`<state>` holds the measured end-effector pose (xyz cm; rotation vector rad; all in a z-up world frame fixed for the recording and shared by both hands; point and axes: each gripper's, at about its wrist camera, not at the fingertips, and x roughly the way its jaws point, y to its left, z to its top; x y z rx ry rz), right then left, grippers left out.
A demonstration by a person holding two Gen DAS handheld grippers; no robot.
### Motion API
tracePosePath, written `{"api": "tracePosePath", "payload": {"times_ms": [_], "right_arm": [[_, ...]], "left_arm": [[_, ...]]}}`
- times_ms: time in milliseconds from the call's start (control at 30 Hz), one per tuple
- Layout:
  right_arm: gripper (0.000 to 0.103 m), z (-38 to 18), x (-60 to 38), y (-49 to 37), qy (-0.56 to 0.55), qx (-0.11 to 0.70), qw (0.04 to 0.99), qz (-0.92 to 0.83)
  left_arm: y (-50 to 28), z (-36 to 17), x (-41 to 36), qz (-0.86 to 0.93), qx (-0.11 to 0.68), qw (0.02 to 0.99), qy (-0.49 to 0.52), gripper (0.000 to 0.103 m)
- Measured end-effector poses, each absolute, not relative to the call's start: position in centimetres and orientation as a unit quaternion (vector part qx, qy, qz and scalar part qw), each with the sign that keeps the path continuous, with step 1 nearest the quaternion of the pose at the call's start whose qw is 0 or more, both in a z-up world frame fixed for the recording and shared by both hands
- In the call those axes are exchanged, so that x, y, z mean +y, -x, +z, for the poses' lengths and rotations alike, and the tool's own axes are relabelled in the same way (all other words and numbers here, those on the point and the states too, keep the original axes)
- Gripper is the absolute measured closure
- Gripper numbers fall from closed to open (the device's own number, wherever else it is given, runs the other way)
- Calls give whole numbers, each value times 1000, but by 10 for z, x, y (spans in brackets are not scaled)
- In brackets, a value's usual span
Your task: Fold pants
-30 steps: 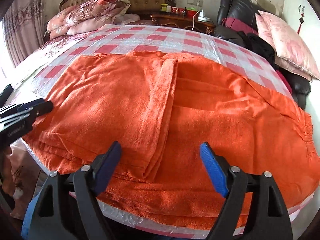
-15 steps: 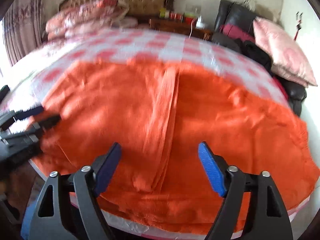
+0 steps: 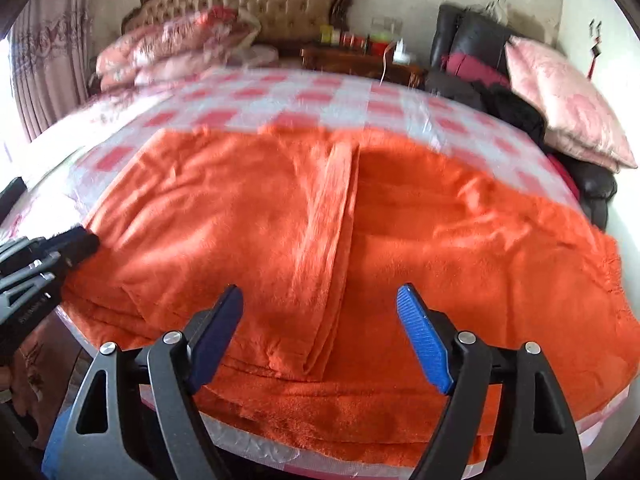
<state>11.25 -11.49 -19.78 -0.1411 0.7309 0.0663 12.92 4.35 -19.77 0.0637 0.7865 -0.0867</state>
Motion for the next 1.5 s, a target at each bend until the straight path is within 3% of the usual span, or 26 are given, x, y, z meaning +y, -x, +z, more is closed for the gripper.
{"api": "tracePosePath", "payload": {"times_ms": [233, 300, 500, 1500], "right_arm": [[29, -212, -122, -117, 72, 398, 914, 27], [29, -214, -125, -115, 63, 398, 915, 34], [27, -217, -127, -113, 54, 394, 917, 38], [23, -220, -133, -116, 41, 395, 917, 40]], "left_arm": [[-129, -197, 51, -56, 381, 923, -1, 78], [-126, -193, 67, -73, 380, 920, 58, 69], [-103, -186, 115, -110, 372, 900, 200, 65], [-108, -253, 158, -188, 405, 706, 550, 69]]}}
